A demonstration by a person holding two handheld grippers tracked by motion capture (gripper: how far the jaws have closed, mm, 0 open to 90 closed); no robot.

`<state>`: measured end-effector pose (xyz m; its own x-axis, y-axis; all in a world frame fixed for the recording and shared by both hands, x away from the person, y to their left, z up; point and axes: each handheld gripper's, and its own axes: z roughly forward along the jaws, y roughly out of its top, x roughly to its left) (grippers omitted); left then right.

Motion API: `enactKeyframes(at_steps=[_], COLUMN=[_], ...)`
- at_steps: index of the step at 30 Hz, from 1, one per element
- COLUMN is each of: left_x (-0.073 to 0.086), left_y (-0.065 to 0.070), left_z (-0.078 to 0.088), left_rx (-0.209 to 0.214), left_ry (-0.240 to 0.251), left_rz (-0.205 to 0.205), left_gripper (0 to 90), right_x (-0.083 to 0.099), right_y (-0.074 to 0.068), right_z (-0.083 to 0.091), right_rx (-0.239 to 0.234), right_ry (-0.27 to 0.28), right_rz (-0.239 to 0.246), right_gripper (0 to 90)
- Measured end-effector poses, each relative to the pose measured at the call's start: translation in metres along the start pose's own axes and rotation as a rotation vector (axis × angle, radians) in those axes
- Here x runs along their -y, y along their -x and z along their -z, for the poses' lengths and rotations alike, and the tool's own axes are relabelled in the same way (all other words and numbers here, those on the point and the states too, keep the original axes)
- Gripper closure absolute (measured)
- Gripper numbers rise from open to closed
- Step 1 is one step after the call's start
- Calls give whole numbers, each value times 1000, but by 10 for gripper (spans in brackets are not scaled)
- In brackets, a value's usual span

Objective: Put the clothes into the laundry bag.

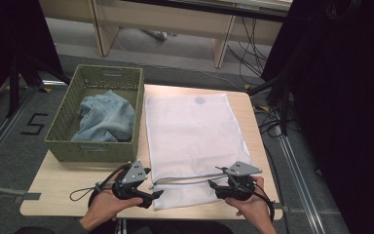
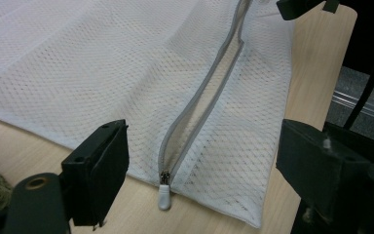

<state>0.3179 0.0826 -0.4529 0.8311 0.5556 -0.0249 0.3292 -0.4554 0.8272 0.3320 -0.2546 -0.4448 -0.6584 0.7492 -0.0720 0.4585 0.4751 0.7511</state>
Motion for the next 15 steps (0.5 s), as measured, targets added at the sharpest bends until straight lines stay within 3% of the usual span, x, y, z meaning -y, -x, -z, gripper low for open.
enactKeyframes(at_steps=[5, 7, 10, 15], left_x=[-1, 0, -1, -1], left_y=[-2, 0, -1, -3], left_z=[0, -1, -1, 0], left_rx=[4, 4, 6, 0], left_ry=[-6, 8, 8, -4], left_rz=[-24, -6, -10, -26], left_gripper=[187, 187, 187, 187], right_x=[-4, -7, -9, -15], right_y=[2, 7, 6, 6], right_z=[-10, -16, -22, -46], right_rx=[1, -16, -19, -57], right_ry=[-1, -20, -17, -84], right_rz=[-26, 25, 35, 41], right_gripper=[333, 334, 335, 338])
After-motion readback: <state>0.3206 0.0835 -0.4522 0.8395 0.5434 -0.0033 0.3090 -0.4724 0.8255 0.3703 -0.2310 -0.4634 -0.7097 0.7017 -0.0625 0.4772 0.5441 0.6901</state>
